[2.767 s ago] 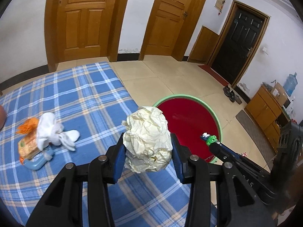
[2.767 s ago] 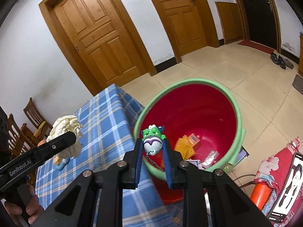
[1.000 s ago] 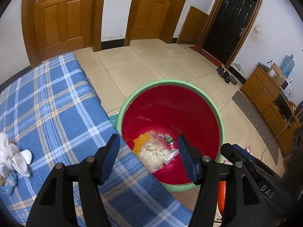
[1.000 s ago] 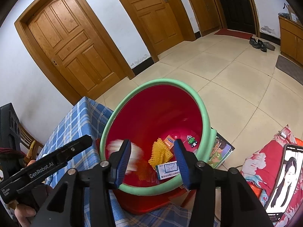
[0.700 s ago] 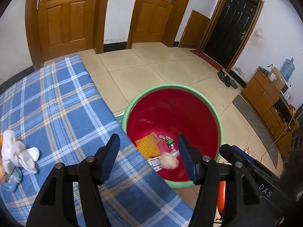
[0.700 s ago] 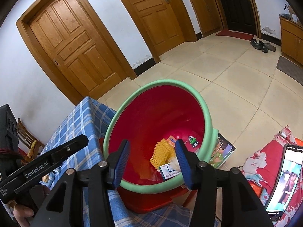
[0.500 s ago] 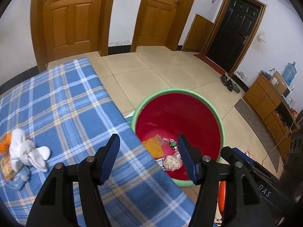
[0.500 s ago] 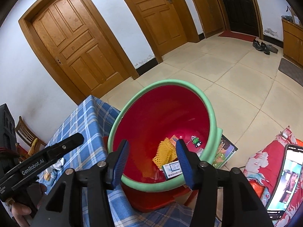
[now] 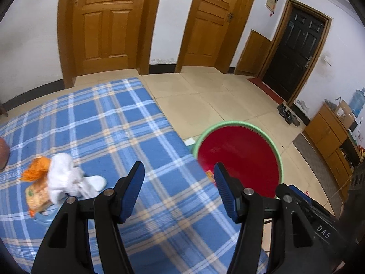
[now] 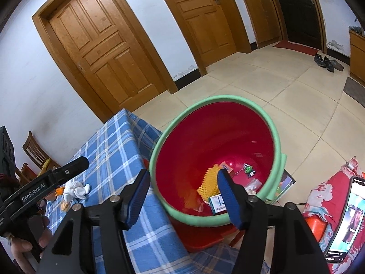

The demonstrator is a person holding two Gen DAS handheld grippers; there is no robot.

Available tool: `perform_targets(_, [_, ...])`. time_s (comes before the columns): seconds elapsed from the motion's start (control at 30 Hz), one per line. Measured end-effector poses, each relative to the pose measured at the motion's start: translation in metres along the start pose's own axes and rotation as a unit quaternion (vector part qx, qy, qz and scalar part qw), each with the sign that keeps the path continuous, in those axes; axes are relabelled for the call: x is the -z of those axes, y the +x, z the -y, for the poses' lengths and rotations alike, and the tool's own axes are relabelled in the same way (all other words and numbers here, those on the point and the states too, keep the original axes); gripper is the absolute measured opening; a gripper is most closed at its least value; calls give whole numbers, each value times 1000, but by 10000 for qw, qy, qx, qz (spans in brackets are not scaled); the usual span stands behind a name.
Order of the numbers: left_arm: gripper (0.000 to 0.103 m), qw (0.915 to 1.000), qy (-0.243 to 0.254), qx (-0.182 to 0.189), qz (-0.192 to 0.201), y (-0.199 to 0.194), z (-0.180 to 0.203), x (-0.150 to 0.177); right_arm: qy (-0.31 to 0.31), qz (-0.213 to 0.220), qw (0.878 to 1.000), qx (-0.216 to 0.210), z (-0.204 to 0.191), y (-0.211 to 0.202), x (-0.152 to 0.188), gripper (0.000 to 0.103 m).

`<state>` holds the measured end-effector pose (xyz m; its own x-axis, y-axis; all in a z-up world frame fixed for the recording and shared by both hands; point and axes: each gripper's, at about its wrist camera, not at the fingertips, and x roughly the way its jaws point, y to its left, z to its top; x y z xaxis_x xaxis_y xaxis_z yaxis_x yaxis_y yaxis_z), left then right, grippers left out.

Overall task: Collect trash
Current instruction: 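Move both open tools back over the table toward the white cloth, then grasp the white cloth with the left gripper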

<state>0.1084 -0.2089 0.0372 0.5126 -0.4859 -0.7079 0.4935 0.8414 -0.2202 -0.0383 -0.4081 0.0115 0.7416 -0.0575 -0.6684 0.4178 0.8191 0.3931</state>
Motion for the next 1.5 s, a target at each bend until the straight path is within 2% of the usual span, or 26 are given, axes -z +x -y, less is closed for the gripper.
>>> perform_targets(0.63, [63, 9954, -608, -673, 300, -26, -85, -4, -222, -187, 9995, -157, -31, 14, 6, 70])
perform_targets(0.83, [63, 9926, -805, -887, 198, -18, -107, 1, -292, -256, 9991, -158, -35, 18, 9, 70])
perform_targets(1.17, [63, 9891, -839, -1184, -256, 8, -120, 20, -315, -345, 9988, -160, -37, 24, 10, 70])
perform_targets(1.3, [48, 9893, -836, -1150, -338, 14, -121, 26, -317, -356, 9987, -158, -37, 24, 12, 70])
perform_targets(1.5, [28, 9911, -742, -1071, -260, 11, -119, 26, -315, -360, 9987, -164, -37, 24, 12, 70])
